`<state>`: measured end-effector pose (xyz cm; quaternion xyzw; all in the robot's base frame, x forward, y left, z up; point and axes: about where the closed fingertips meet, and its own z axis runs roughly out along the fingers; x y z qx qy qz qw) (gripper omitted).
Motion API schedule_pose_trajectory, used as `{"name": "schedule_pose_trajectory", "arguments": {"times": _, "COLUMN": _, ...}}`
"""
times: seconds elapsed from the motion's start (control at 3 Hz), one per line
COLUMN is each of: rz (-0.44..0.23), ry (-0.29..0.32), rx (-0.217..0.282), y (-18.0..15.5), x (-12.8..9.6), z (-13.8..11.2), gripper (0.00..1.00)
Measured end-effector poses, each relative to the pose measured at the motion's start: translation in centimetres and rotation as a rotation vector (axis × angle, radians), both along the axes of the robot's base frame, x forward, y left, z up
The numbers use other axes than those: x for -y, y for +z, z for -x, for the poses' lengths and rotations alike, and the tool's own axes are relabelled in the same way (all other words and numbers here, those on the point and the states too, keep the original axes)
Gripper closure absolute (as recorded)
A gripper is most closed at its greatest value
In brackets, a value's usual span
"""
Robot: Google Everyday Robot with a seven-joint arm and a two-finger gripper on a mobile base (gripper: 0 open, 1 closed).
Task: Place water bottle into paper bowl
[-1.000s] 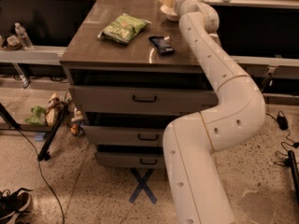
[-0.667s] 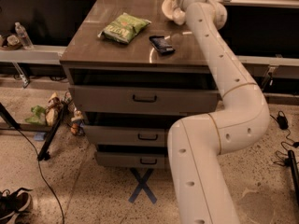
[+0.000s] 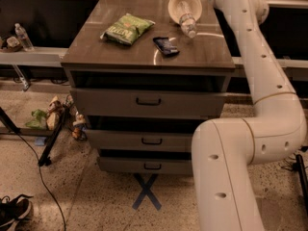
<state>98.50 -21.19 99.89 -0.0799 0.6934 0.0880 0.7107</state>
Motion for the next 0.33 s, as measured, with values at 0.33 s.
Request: {"name": "schedule_pose_trajectory", "arguments": {"times": 0.33, "rz": 0.033, "ry": -0.001, "rx": -0.007, "y": -0.23, "x": 0.67, "z": 0.27, "gripper": 0.0}}
